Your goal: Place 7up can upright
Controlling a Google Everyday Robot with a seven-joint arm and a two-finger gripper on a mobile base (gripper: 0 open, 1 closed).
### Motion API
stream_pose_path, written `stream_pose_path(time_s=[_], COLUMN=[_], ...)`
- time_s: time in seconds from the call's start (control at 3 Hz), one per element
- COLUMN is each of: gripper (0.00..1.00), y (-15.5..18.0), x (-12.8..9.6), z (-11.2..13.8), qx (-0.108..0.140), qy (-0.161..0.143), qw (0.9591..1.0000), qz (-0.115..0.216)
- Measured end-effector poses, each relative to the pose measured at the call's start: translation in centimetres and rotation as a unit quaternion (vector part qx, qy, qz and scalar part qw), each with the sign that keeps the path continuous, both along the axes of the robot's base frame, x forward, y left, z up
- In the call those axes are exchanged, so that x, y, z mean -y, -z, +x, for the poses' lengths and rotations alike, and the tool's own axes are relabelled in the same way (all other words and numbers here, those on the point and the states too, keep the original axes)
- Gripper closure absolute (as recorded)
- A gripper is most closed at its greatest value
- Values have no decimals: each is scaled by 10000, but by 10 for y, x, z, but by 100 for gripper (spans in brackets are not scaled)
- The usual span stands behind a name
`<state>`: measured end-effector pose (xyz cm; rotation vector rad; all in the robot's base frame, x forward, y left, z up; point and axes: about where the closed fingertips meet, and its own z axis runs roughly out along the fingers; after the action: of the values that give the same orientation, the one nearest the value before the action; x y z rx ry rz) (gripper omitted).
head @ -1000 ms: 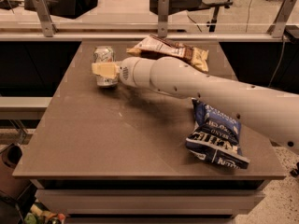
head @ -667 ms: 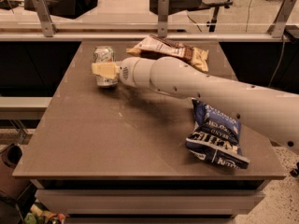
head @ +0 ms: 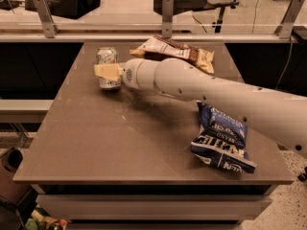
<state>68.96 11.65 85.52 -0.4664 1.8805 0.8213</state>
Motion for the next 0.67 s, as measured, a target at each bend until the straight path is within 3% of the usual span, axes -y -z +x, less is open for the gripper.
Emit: stream_pose_path(time_s=[0.33,0.67], gripper=[100,100], y=[0,-20], x=[0,21], z=[0,9], qx=[1,575], qy=[0,228], qw=[10000,9978], qz=[0,-250])
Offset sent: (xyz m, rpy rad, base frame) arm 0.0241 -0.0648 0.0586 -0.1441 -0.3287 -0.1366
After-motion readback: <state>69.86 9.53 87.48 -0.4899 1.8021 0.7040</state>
